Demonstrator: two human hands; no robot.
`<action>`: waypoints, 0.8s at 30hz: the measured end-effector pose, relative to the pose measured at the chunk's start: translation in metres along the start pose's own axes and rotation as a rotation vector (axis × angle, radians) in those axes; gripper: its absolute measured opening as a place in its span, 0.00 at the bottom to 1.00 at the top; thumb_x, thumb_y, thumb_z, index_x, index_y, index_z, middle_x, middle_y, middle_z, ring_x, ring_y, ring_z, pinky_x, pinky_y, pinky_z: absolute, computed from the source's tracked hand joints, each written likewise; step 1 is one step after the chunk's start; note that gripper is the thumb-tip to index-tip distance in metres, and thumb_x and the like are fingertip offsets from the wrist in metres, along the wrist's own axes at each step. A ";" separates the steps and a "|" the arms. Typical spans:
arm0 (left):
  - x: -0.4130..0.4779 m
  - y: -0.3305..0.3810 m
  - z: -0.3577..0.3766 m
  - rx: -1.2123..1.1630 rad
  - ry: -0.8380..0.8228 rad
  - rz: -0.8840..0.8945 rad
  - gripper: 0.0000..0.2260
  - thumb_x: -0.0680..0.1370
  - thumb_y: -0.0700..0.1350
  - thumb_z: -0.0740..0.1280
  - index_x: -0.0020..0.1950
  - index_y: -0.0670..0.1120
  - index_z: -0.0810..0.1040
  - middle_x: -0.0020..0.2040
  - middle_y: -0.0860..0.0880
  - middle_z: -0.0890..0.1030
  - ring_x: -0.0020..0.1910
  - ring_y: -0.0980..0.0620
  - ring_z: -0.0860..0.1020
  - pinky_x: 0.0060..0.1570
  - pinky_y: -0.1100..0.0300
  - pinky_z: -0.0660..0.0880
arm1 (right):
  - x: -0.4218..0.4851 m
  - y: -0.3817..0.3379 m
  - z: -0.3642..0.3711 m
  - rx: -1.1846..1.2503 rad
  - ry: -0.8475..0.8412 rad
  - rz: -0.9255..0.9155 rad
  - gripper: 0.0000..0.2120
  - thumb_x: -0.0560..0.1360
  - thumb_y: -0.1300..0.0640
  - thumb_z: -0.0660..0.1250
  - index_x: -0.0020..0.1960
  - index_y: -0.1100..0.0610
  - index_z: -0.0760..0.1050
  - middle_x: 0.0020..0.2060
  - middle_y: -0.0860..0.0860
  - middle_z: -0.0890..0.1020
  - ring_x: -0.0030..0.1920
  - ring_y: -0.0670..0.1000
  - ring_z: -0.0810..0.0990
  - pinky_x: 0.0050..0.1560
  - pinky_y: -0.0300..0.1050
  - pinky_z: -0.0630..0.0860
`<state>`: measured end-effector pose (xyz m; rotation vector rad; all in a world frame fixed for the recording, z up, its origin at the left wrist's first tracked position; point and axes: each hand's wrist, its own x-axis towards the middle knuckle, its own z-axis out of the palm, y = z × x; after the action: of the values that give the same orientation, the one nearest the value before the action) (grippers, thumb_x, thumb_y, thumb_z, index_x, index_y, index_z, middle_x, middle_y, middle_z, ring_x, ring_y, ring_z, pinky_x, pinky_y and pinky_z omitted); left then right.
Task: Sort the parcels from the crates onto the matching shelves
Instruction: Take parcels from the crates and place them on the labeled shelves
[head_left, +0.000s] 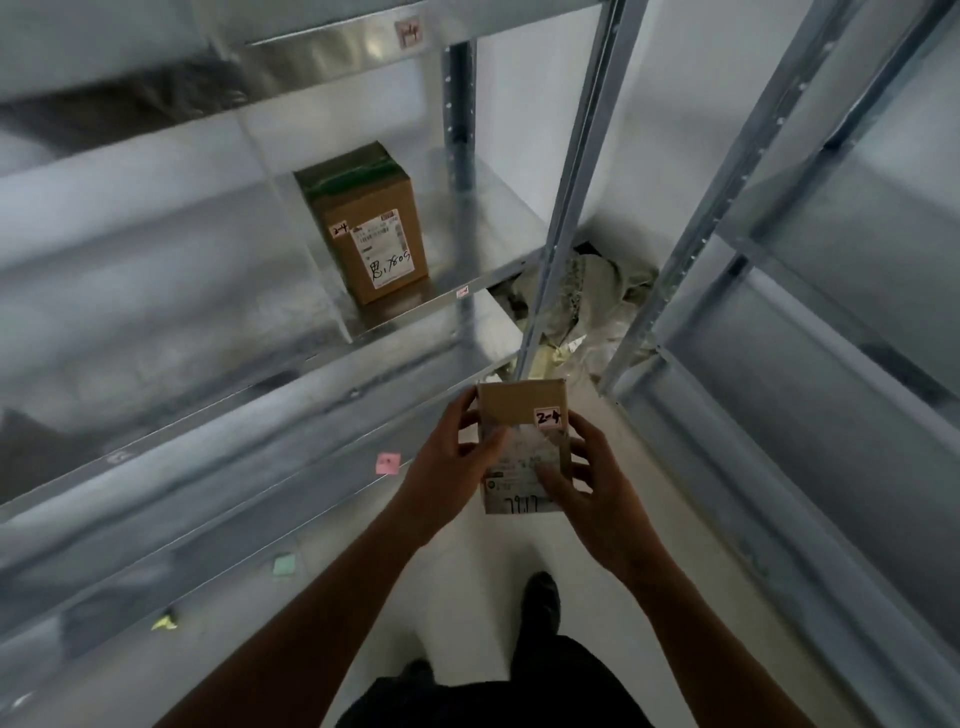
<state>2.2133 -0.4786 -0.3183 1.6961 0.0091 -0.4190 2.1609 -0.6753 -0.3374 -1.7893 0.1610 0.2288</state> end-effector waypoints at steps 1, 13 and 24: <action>0.010 0.007 0.004 -0.024 0.000 -0.017 0.20 0.80 0.54 0.67 0.65 0.75 0.66 0.65 0.61 0.74 0.58 0.59 0.80 0.45 0.61 0.83 | 0.013 -0.002 -0.012 0.006 -0.032 -0.004 0.30 0.79 0.46 0.69 0.76 0.33 0.58 0.64 0.40 0.76 0.59 0.38 0.80 0.49 0.37 0.83; 0.091 0.043 -0.004 0.029 0.209 0.056 0.37 0.78 0.54 0.71 0.79 0.67 0.52 0.72 0.60 0.71 0.64 0.62 0.77 0.49 0.65 0.81 | 0.179 -0.068 -0.070 -0.080 -0.228 -0.132 0.46 0.67 0.26 0.71 0.79 0.35 0.57 0.75 0.51 0.70 0.71 0.53 0.75 0.62 0.60 0.82; 0.182 0.069 -0.041 0.226 0.305 0.256 0.33 0.80 0.59 0.66 0.81 0.61 0.53 0.77 0.59 0.64 0.69 0.72 0.67 0.56 0.68 0.77 | 0.309 -0.141 -0.076 -0.462 -0.389 -0.285 0.35 0.75 0.45 0.75 0.77 0.38 0.63 0.68 0.49 0.71 0.64 0.53 0.78 0.55 0.56 0.84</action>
<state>2.4106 -0.4933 -0.2993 1.9404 -0.0334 0.0339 2.4988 -0.7128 -0.2618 -2.1546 -0.4559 0.4286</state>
